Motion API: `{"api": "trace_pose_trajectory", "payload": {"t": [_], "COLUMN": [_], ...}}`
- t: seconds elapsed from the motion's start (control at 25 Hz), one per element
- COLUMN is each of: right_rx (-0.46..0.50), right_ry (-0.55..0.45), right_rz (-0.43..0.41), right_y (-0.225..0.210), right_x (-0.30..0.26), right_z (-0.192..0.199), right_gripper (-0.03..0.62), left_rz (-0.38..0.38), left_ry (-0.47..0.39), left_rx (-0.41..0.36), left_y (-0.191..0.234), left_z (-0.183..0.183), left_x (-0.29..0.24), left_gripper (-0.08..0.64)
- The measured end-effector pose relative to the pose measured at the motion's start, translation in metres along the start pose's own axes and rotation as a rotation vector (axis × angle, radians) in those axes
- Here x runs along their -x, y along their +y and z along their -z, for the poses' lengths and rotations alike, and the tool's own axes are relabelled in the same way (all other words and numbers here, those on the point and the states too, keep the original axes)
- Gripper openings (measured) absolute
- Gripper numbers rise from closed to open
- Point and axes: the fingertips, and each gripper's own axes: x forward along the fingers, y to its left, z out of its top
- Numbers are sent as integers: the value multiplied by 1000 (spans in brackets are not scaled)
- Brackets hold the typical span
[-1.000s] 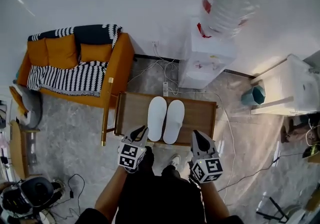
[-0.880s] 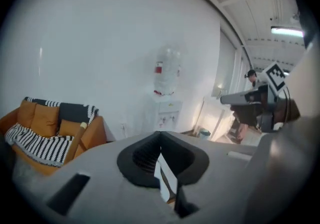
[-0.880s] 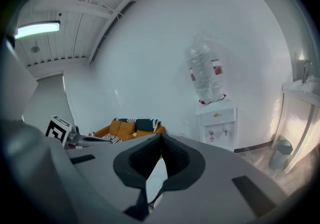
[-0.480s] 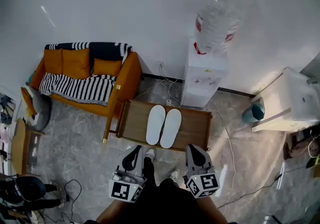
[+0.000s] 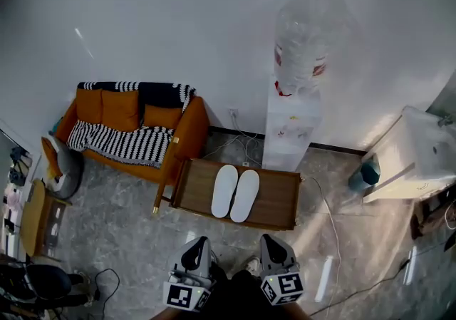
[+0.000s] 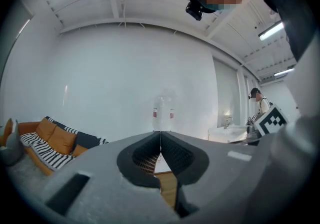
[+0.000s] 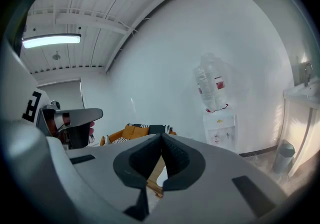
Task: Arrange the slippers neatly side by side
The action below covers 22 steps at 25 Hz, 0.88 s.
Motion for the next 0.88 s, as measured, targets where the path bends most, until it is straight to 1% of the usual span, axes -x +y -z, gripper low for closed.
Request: {"api": "trace_pose_trajectory", "payload": {"t": [0.16, 0.28, 0.44, 0.64, 0.72, 0.88], "right_rx": [19, 30, 33, 19, 22, 24], "right_ry": [17, 31, 34, 45, 50, 53], "right_rz": [-19, -35, -37, -27, -28, -26], "right_y": [9, 18, 28, 35, 39, 42], "right_x": [0, -4, -13, -22, -26, -32], "right_z": [4, 8, 12, 15, 12, 17], "right_gripper": [12, 12, 12, 12, 12, 12], "left_rz": [46, 44, 73, 55, 51, 65], "left_ry": [-13, 15, 9, 34, 42, 26], "left_rx": [3, 19, 10, 55, 58, 56], "left_y": [-5, 1, 9, 28, 33, 37], "left_z": [-4, 6, 8, 13, 16, 9], "left_x": [-8, -6, -7, -9, -9, -11], "left_gripper": [17, 16, 17, 17, 17, 17]}}
